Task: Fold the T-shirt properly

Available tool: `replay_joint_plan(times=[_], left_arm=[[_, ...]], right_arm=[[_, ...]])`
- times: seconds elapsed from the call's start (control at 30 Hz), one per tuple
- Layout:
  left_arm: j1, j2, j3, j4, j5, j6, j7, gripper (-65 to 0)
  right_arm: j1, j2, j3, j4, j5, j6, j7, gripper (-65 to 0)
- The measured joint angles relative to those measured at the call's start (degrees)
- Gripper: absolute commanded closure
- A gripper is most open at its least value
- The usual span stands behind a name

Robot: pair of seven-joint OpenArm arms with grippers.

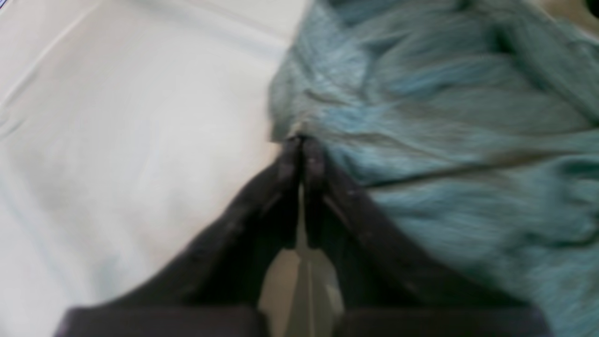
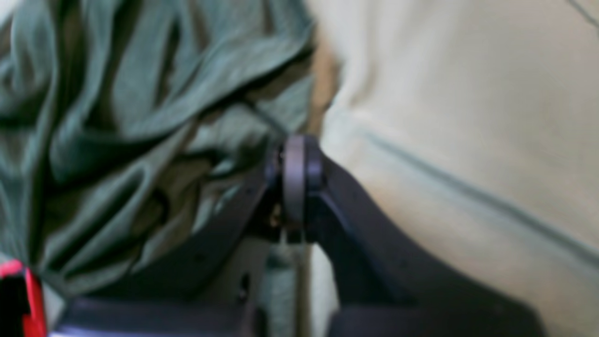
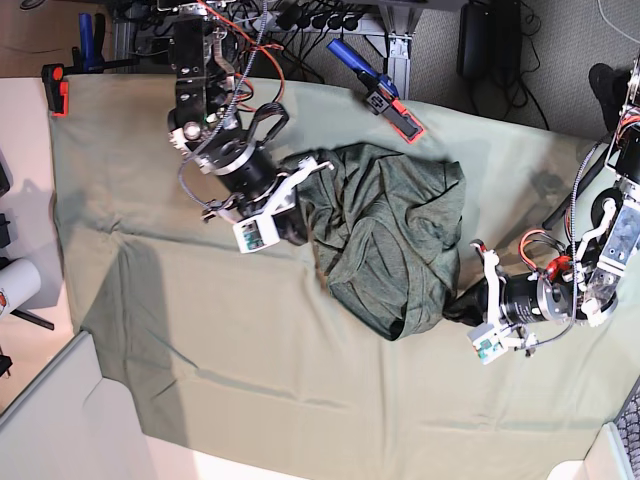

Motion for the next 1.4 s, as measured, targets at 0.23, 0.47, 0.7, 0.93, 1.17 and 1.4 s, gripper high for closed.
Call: replay_joint_plan(times=[0.23, 0.47, 0.7, 0.93, 1.17, 1.4], left_arm=[[5.70, -2.82, -1.81, 6.08, -5.07, -0.15, 3.08, -15.4], [15.17, -4.11, -9.51, 19.37, -15.39, 0.26, 8.15, -15.4], [22.32, -0.70, -9.03, 27.82, -14.84, -0.09, 8.72, -15.3], [21.09, 4.79, -9.09, 21.53, -10.01, -0.09, 5.90, -15.3], [14.78, 7.65, -9.20, 9.25, -6.32, -0.07, 2.19, -15.3], [11.08, 6.75, -9.20, -1.33, -1.92, -0.11, -1.81, -15.3]], right_arm=[[0.22, -0.02, 3.17, 1.97, 7.15, 0.00, -0.09, -13.6], [0.24, -2.95, 2.23, 2.01, 12.09, 0.00, -2.40, -18.2], [0.26, -4.61, -3.54, 1.75, 6.54, 0.00, -2.34, 0.0], [0.76, -4.57, -5.99, -2.47, -0.59, 0.00, 1.49, 0.0], [7.17, -4.61, -6.21, -13.84, -1.73, 0.28, 2.40, 0.0], [13.35, -4.74, -6.21, -23.19, -4.11, 0.24, 4.15, 0.0]])
